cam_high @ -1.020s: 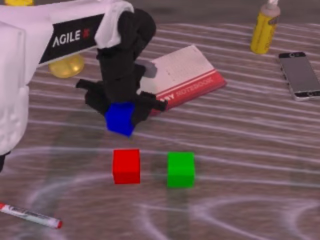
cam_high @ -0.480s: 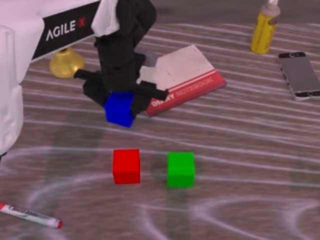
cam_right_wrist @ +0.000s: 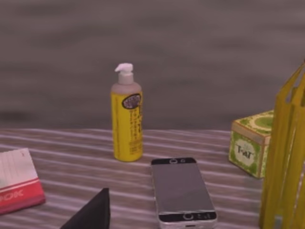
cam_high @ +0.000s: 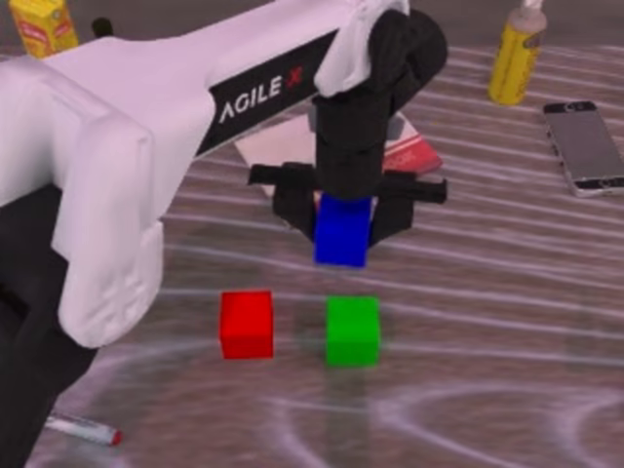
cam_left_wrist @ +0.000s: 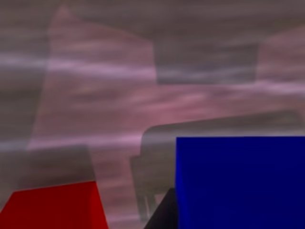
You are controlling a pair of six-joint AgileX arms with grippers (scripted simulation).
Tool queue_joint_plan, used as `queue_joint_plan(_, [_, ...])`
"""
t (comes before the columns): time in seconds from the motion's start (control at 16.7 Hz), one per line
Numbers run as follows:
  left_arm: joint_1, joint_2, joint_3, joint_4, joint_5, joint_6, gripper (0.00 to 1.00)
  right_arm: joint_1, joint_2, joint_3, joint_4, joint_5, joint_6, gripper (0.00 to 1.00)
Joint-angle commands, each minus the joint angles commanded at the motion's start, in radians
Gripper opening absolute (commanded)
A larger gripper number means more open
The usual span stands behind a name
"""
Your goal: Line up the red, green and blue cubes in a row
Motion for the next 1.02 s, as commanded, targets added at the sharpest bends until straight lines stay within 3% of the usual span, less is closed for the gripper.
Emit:
queue_joint_plan(0.18, [-0.103, 0.058, 0.123, -0.065, 0.001, -0.203, 0.0, 0.0, 0.0, 0.0, 0.0, 0.0, 0.0, 1.0])
queue_joint_plan(0.36, [-0.176, 0.089, 0.209, -0.106, 0.001, -0.327, 0.0, 0.0, 0.0, 0.0, 0.0, 0.0, 0.0, 1.0])
queue_joint_plan(0.78, [-0.192, 0.091, 0.226, -0.11, 0.001, -0.354, 0.0, 0.0, 0.0, 0.0, 0.0, 0.0, 0.0, 1.0])
queue_joint_plan(1.02, [-0.191, 0.09, 0.114, 0.001, 0.001, -0.355, 0.0, 0.0, 0.0, 0.0, 0.0, 0.0, 0.0, 1.0])
